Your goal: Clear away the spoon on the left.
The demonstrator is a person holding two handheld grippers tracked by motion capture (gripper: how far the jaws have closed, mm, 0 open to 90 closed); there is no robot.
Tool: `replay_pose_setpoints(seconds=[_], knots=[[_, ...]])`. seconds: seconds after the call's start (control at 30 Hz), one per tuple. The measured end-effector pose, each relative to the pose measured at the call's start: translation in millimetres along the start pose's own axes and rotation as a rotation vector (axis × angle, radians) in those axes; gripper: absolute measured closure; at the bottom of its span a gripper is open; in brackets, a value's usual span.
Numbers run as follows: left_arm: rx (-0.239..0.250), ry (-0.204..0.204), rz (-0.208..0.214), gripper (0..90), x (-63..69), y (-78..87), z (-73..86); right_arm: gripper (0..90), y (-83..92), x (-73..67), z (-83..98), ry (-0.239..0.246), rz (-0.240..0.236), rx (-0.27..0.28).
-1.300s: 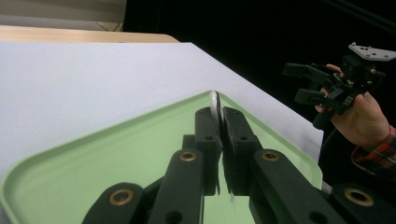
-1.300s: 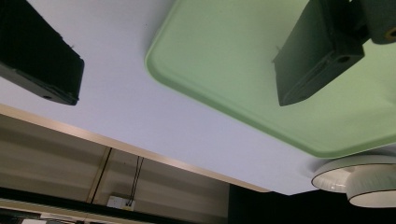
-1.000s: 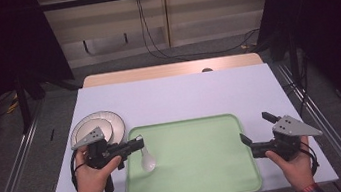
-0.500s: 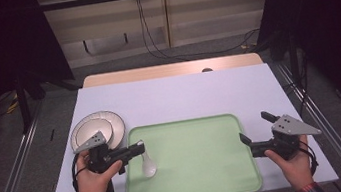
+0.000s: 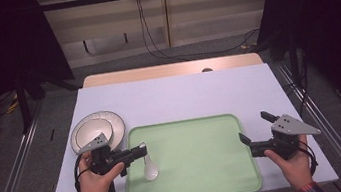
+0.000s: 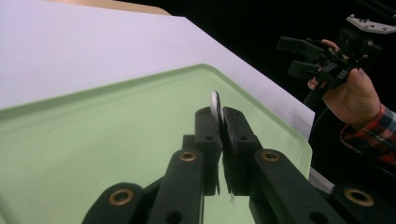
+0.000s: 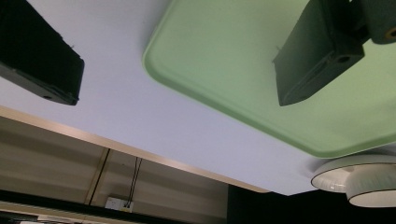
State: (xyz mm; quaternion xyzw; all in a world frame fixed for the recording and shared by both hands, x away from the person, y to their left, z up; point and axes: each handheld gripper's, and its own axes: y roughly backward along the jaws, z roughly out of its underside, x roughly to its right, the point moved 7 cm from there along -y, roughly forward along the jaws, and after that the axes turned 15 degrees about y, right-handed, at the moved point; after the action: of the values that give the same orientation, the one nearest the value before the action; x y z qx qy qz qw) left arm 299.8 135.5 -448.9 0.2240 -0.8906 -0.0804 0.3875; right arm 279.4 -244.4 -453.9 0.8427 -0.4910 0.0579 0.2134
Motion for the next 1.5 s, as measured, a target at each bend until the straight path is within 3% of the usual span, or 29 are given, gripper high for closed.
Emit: replay_pose_setpoints(seconds=[0.53,0.87,1.5], knots=[[0.031,-0.022,-0.030,83.3,-11.8,-2.7,-2.0,1.3,-0.2,-1.3,-0.5,0.000,-0.001,0.000],[0.015,-0.043,-0.073,81.5,-24.5,-8.4,-0.8,1.3,-0.9,-1.9,-0.5,0.011,-0.009,0.001],[0.014,-0.070,-0.096,78.2,-34.4,-16.9,-0.1,1.4,-0.7,-3.8,-0.9,0.018,-0.013,-0.001]])
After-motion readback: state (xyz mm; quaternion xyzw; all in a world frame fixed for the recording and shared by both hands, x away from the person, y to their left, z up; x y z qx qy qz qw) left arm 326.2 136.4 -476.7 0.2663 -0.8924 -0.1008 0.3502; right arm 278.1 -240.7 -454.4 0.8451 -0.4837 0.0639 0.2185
